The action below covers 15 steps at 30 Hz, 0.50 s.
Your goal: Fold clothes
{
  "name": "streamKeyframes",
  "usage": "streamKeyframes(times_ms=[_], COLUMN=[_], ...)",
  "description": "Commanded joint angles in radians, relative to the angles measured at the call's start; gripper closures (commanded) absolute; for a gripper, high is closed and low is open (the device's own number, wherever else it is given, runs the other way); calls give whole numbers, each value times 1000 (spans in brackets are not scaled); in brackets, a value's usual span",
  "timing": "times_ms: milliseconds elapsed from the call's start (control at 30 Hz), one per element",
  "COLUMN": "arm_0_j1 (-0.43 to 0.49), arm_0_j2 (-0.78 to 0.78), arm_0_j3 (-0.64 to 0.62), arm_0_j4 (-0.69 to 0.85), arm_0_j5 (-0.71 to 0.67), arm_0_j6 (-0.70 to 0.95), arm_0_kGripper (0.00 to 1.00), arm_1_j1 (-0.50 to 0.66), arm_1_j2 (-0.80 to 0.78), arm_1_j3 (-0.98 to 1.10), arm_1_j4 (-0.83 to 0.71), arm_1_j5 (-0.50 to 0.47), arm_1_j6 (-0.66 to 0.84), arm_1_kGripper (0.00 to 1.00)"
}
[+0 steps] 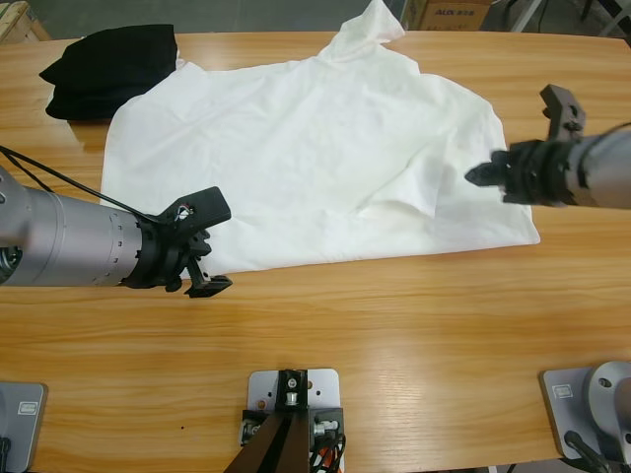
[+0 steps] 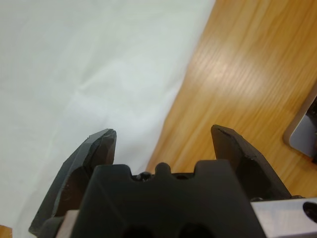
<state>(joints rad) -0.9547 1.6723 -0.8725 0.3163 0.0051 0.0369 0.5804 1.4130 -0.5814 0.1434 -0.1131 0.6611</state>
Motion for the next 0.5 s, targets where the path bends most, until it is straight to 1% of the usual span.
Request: streamKeyframes(times_ms=[33, 100, 167, 200, 267, 333, 500], arm_0_j1=[-9, -9, -9, -9, -8, -9, -9], arm_0_j2=[25, 17, 13, 11, 8, 6, 7], arm_0_j3=[-34, -33, -32, -32, -33, -36, -42], arm_0_j4=[45, 53, 62, 65, 66, 66, 66], arm_0_j5=[14, 16, 18, 18, 18, 18, 18], arm_0_j6=[0, 0, 0, 0, -3, -19, -32], arm_0_kGripper=[262, 262, 262, 262, 262, 262, 266], arm_1_j1=[245, 251, 251, 251, 251, 251, 251], arm_1_j2=[118, 133, 167, 198, 261, 312, 336], arm_1_j3=[-113, -116, -138, -143, -159, -173, -187], arm_1_j4=[113, 118, 178, 187, 188, 186, 180], arm_1_j5=[-168, -163, -117, -113, -115, -122, -150], arm_1_j6=[-383, -479, -566, -585, -603, -618, -643], arm_1_kGripper=[18, 18, 18, 18, 19, 92, 100])
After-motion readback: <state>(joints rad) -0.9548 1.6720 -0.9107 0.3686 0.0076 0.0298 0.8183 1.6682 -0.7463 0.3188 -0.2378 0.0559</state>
